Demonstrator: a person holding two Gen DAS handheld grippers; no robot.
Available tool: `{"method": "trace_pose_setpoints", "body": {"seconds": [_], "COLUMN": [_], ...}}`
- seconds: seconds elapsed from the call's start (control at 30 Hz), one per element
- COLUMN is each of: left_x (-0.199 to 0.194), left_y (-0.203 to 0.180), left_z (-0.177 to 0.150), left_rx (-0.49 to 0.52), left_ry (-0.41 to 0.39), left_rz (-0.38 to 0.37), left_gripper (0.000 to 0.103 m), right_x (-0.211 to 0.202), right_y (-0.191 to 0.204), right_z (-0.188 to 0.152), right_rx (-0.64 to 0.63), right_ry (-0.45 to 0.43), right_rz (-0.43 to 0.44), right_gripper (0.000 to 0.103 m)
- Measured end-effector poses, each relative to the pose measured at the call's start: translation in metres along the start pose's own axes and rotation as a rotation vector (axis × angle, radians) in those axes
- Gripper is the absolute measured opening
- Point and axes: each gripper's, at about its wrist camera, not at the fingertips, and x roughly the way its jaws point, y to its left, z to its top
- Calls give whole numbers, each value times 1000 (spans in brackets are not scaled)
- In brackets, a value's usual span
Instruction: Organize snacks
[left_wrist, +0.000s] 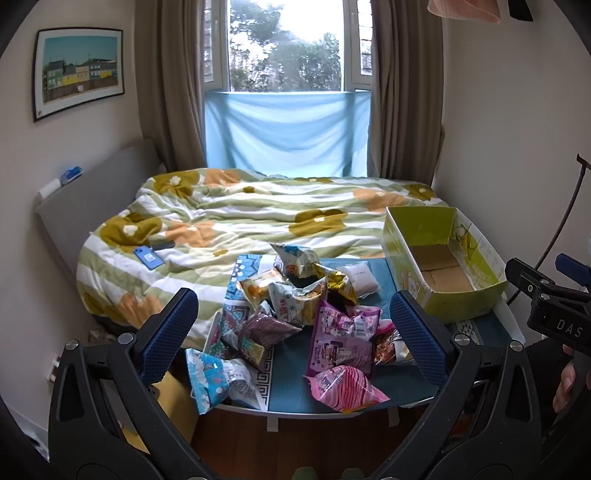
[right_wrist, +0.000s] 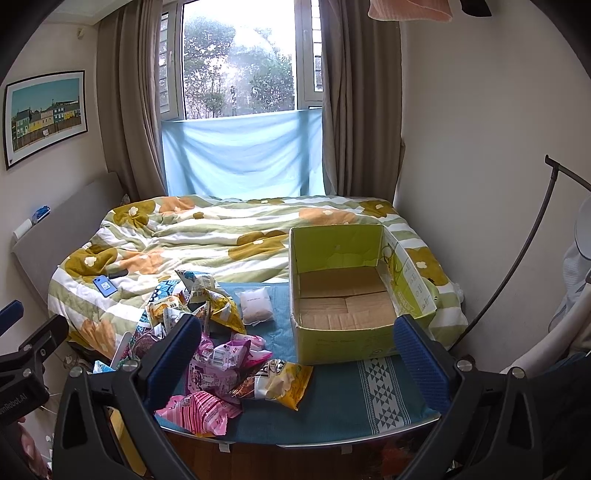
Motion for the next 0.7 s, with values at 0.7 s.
{"method": "trace_pose_setpoints", "body": {"seconds": [0.7], "left_x": [20], "left_y": [13], "left_z": [-10], "left_rx": [-19], "left_ry": [116], "left_rz": [-35], "left_gripper": [102], "right_x": [2], "right_y": [1], "right_z": [-3], "right_rx": [22], "right_ry": [-4], "right_rz": [-3], "right_gripper": [103]}}
